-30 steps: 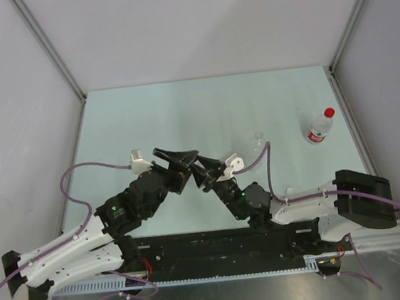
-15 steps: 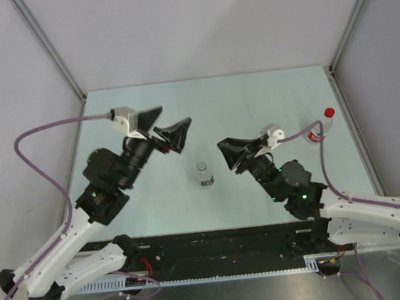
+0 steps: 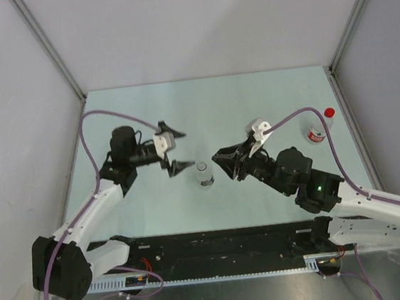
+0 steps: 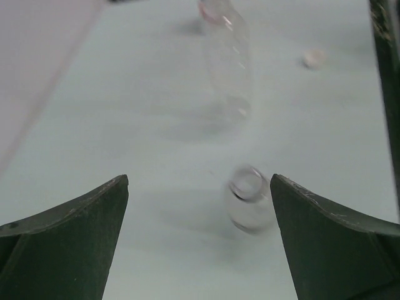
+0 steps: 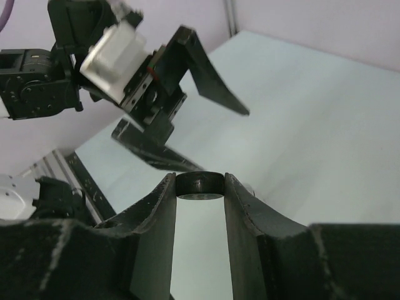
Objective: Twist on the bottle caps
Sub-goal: Pick up the plastic bottle at the center of the board.
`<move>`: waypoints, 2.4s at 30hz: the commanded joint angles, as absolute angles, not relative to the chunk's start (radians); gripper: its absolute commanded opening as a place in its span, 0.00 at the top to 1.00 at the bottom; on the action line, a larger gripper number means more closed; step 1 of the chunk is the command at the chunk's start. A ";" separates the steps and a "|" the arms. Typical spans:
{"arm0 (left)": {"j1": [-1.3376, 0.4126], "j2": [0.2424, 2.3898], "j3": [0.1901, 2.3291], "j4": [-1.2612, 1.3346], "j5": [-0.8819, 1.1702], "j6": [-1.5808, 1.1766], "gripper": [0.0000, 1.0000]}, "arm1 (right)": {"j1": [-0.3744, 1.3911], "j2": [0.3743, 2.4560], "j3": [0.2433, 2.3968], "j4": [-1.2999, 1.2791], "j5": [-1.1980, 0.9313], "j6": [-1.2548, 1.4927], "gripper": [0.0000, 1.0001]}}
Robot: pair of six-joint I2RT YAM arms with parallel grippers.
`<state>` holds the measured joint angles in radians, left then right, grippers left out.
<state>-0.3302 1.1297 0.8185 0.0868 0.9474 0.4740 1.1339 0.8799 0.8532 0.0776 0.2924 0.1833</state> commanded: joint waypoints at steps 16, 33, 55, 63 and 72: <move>-0.332 1.164 0.546 0.198 0.952 0.397 0.01 | 1.080 0.969 0.902 0.022 0.233 0.168 0.91; -0.488 1.302 0.517 0.428 0.761 0.083 0.01 | 1.074 0.944 0.900 0.040 0.258 0.122 0.92; -0.599 1.529 0.456 0.660 0.546 -0.116 0.01 | 0.980 1.034 0.900 0.080 0.099 0.110 0.93; -0.626 1.578 0.477 0.661 0.467 -0.128 0.13 | 0.951 1.023 0.897 0.051 0.087 0.119 0.93; -0.623 1.489 0.512 0.591 0.398 0.013 0.46 | 0.932 0.978 0.879 0.025 0.071 0.148 0.93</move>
